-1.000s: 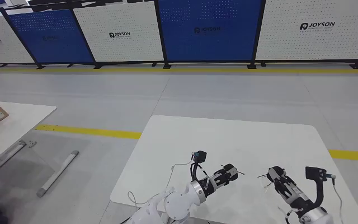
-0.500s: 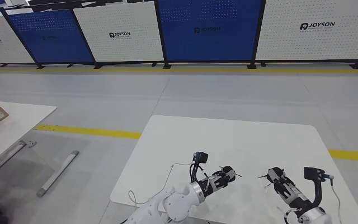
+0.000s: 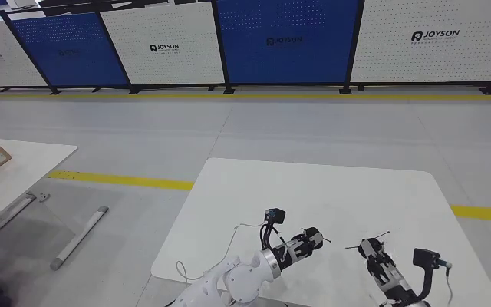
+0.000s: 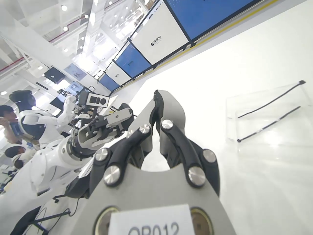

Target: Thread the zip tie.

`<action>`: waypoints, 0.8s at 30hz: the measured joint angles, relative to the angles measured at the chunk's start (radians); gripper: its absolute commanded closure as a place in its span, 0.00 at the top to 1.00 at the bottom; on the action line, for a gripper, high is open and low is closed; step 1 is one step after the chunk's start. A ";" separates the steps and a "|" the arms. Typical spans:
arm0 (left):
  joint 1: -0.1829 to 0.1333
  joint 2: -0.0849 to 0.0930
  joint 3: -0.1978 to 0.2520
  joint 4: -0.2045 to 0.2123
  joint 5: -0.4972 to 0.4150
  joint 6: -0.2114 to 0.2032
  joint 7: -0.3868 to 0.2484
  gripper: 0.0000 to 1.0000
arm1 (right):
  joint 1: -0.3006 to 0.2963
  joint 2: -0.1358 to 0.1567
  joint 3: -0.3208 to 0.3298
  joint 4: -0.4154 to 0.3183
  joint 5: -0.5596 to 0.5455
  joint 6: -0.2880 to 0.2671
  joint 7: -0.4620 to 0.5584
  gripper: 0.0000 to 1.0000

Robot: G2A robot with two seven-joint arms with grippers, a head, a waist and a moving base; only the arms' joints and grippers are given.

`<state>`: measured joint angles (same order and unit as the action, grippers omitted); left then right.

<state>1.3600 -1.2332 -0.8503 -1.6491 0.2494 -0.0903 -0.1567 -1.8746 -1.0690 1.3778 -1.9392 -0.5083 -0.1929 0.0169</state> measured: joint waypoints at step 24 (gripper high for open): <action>0.000 0.000 0.000 0.000 0.000 0.000 0.000 0.00 | 0.045 -0.022 -0.061 0.103 0.139 -0.106 -0.062 0.00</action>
<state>1.3600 -1.2332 -0.8503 -1.6491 0.2494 -0.0903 -0.1567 -1.8292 -1.0907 1.3173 -1.8362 -0.3689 -0.2992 -0.0450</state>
